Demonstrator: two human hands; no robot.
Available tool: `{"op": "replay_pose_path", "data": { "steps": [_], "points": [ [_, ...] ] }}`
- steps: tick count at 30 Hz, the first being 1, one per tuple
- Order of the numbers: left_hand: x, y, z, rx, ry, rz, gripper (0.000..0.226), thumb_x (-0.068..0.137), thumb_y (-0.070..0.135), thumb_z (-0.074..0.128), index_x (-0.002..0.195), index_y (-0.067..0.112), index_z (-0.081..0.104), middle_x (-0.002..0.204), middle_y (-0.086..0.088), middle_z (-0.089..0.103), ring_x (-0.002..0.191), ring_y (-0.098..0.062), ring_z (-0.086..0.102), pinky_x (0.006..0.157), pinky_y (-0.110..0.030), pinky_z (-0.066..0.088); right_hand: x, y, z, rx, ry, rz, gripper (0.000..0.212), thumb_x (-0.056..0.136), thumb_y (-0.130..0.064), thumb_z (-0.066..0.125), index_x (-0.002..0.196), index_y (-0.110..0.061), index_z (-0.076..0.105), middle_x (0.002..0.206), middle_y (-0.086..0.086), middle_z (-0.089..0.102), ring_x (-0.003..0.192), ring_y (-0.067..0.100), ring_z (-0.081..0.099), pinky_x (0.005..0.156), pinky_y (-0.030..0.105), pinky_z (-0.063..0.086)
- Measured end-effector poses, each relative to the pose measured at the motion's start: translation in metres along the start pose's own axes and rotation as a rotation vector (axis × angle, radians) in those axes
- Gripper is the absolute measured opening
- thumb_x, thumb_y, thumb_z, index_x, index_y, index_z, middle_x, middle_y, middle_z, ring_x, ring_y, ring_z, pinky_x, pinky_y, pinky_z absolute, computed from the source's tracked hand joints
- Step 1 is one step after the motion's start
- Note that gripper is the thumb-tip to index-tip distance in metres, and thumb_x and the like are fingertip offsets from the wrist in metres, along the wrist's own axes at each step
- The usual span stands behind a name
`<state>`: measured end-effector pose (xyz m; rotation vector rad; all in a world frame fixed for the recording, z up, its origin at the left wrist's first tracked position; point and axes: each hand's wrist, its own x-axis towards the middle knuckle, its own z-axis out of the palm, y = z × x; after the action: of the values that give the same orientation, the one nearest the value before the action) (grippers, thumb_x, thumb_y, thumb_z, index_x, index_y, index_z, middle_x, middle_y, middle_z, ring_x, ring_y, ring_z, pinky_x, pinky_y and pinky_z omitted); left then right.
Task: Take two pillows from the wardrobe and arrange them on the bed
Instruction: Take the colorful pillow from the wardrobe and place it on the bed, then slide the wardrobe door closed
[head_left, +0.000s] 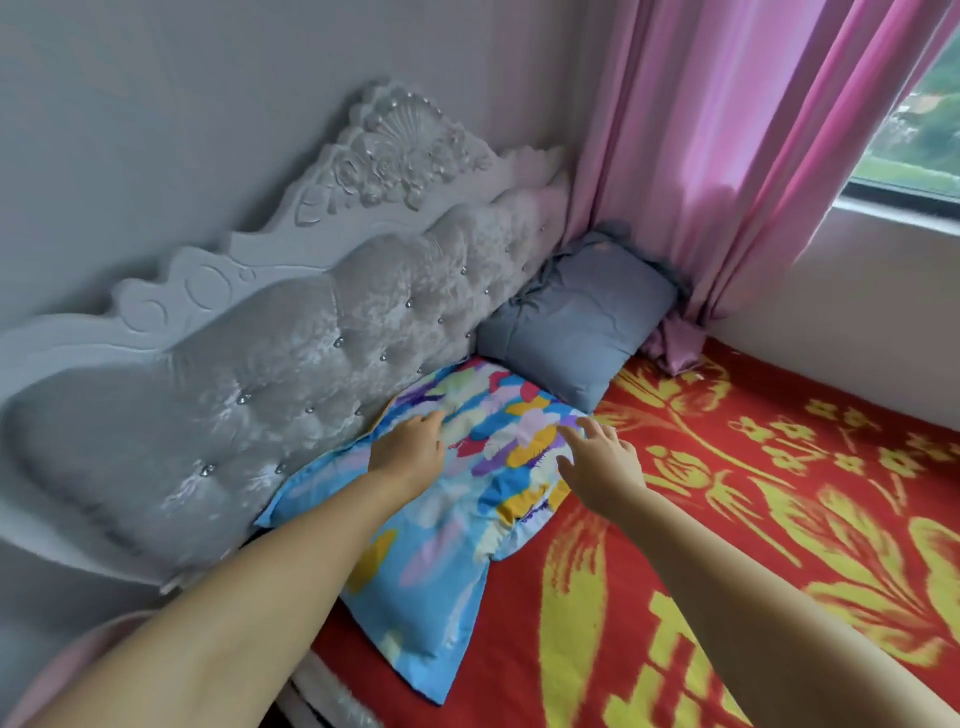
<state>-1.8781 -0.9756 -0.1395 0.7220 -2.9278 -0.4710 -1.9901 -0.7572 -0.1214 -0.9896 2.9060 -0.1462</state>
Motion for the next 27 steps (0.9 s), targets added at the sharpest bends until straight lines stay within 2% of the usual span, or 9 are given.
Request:
{"op": "replay_pose_path", "data": {
  "steps": [4,10,14,22,27],
  "points": [
    [-0.061,-0.009,-0.018,0.016,0.044,-0.077,0.036,0.089,0.016,0.042,0.125,0.014,0.050,0.127,-0.011,0.057,0.111,-0.034,0.056,0.087,-0.045,0.051,-0.036,-0.024,-0.009,0.018,0.004,-0.093,0.046,0.097,-0.032,0.041,0.141,-0.024,0.036,0.152,0.006,0.030,0.137,0.028,0.031,0.107,0.048,0.032],
    [-0.192,-0.019,-0.029,0.078,0.044,-0.194,0.043,0.091,0.018,0.042,0.133,0.016,0.046,0.137,-0.009,0.050,0.121,-0.032,0.051,0.096,-0.043,0.046,-0.134,-0.055,-0.008,0.065,0.051,-0.183,0.047,0.095,-0.033,0.044,0.141,-0.024,0.038,0.146,0.004,0.038,0.131,0.027,0.038,0.101,0.044,0.037],
    [-0.303,-0.018,-0.030,0.100,0.051,-0.256,0.044,0.090,0.020,0.043,0.134,0.017,0.045,0.131,-0.011,0.053,0.121,-0.031,0.051,0.097,-0.043,0.046,-0.213,-0.079,-0.002,0.058,-0.028,-0.283,0.047,0.095,-0.034,0.043,0.141,-0.024,0.038,0.146,0.003,0.037,0.131,0.027,0.038,0.102,0.044,0.037],
    [-0.468,-0.026,-0.088,0.080,0.320,-0.510,0.038,0.091,0.018,0.044,0.129,0.019,0.049,0.129,-0.010,0.055,0.114,-0.033,0.055,0.087,-0.041,0.047,-0.308,-0.156,-0.032,0.000,0.024,-0.655,0.047,0.095,-0.032,0.043,0.141,-0.023,0.038,0.145,0.003,0.038,0.133,0.025,0.036,0.102,0.042,0.036],
    [-0.578,-0.001,-0.071,0.051,0.375,-0.683,0.038,0.089,0.017,0.044,0.127,0.018,0.050,0.129,-0.009,0.056,0.116,-0.031,0.053,0.088,-0.039,0.046,-0.384,-0.179,-0.018,0.005,-0.028,-0.844,0.043,0.092,-0.028,0.046,0.134,-0.020,0.046,0.140,0.006,0.044,0.126,0.029,0.042,0.098,0.043,0.040]
  ]
}}
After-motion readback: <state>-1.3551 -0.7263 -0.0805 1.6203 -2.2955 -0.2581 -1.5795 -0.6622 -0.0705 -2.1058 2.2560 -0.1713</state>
